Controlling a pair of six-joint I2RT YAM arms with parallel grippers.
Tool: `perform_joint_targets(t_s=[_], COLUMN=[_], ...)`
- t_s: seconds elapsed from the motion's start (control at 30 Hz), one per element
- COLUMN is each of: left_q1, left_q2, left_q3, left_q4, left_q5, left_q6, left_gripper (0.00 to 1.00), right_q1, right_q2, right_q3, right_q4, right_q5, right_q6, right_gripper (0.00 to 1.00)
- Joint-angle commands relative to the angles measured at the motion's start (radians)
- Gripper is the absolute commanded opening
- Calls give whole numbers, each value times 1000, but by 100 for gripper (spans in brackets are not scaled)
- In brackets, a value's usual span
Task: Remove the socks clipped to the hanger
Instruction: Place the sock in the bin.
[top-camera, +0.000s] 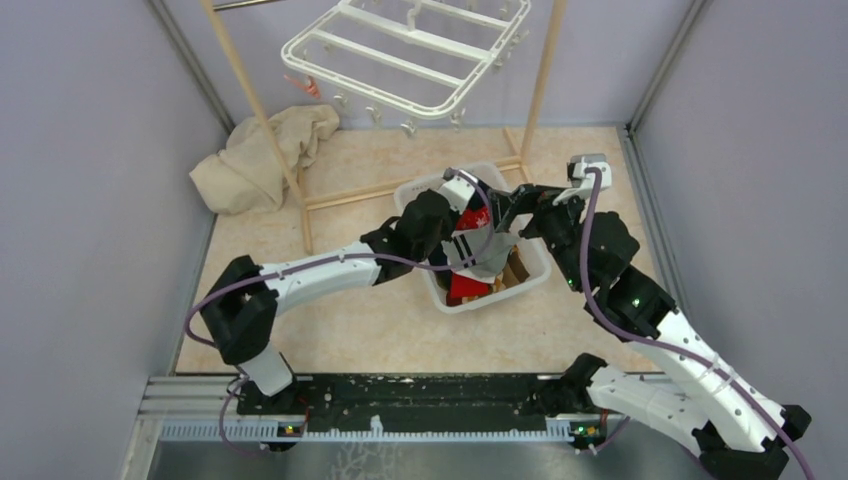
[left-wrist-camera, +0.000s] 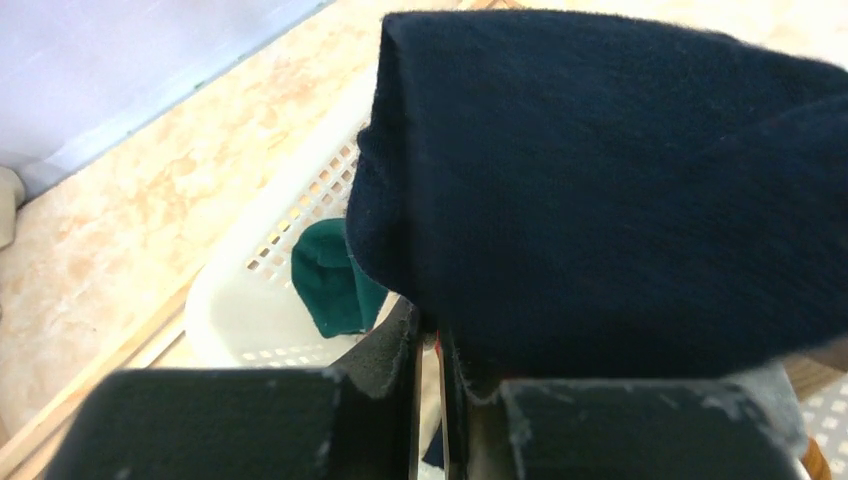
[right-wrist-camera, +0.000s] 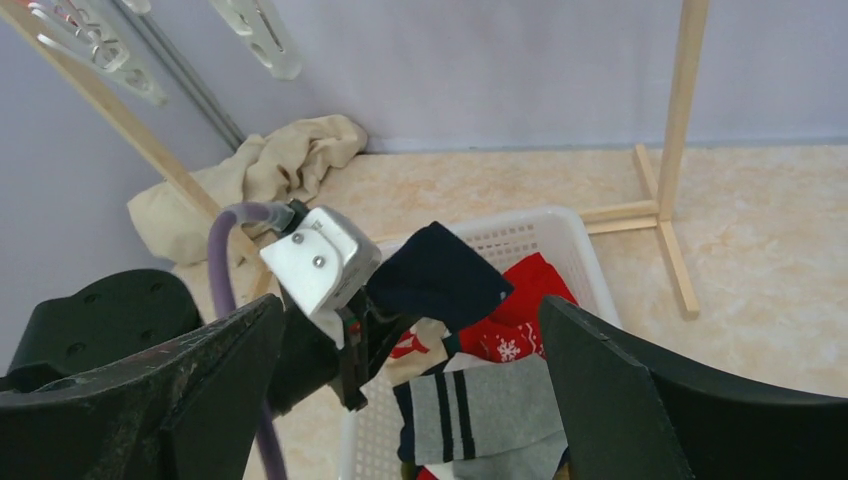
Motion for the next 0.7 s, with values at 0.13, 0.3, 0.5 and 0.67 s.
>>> perform_joint_targets(t_s=[0.13, 0.3, 0.5, 0.67], left_q1=[119, 174, 175, 174], left_q2=[104, 189, 235, 217], left_q3=[117, 205, 231, 202], left_q4=[10, -52, -66, -64], left_q5=[78, 113, 166, 186], left_q6=[-53, -28, -19, -48], left_gripper=[20, 27, 31, 33], right_q1=[-5, -8, -11, -16], right_q2=[-44, -57, -59, -71], right_q3=[-21, -47, -55, -86], right_q4=[1, -5, -10, -1], right_q5=[28, 29, 29, 31], right_q6=[16, 29, 28, 34], right_gripper=[99, 99, 99, 99])
